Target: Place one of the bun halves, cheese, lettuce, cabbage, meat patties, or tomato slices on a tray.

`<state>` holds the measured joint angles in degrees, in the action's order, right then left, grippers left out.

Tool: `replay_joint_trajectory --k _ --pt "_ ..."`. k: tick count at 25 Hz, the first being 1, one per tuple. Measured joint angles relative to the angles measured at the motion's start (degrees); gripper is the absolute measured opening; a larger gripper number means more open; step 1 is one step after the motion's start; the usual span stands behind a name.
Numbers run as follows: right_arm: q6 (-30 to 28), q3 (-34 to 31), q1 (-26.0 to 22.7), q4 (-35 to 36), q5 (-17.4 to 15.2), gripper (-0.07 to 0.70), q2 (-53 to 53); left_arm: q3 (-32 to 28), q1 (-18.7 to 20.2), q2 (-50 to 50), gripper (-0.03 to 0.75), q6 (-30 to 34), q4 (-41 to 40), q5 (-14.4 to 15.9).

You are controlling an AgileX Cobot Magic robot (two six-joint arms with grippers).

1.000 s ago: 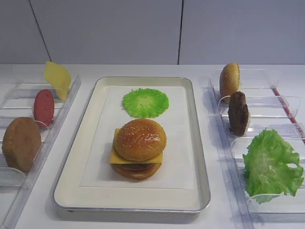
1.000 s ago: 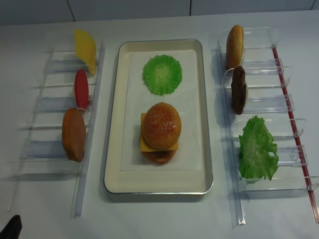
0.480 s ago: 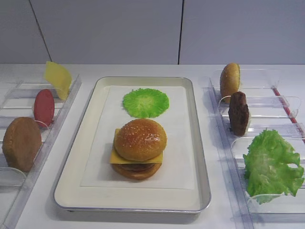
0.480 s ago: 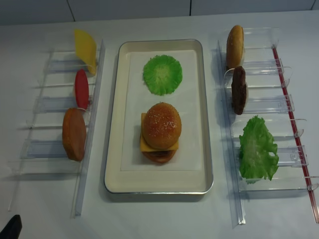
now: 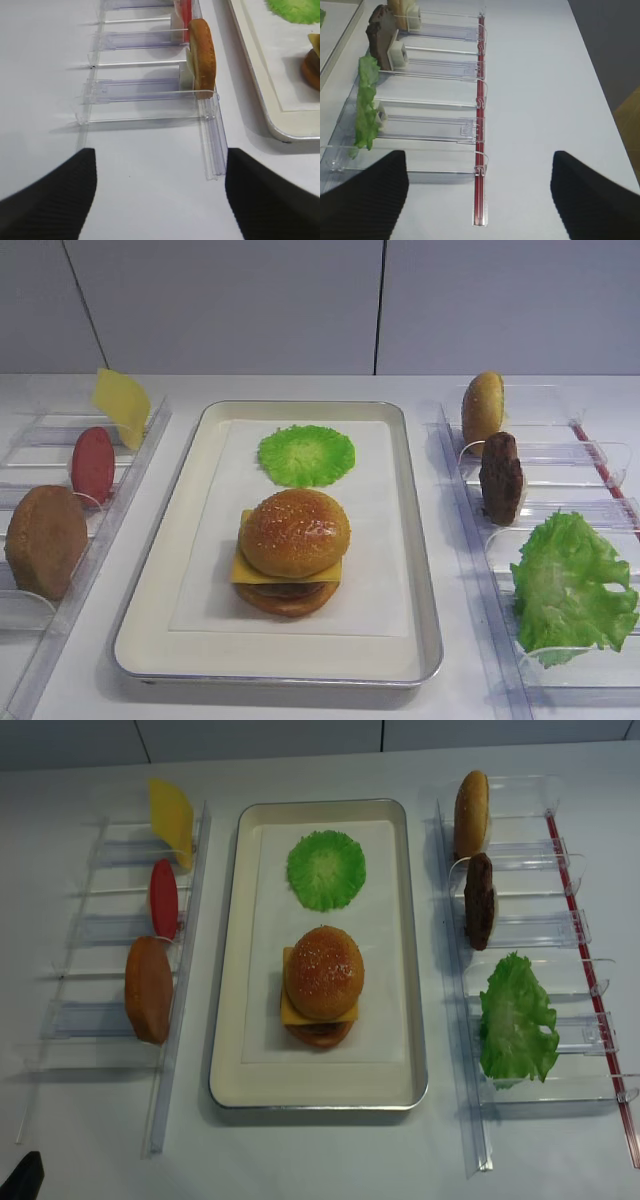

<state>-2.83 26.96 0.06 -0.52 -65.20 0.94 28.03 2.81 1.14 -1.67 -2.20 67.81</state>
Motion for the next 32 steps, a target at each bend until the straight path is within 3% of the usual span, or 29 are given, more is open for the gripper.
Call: replay_joint_trajectory --k 32 --pt "0.4 0.0 0.0 -0.4 0.0 0.588 0.0 0.0 0.0 0.0 0.493 0.0 0.0 0.0"
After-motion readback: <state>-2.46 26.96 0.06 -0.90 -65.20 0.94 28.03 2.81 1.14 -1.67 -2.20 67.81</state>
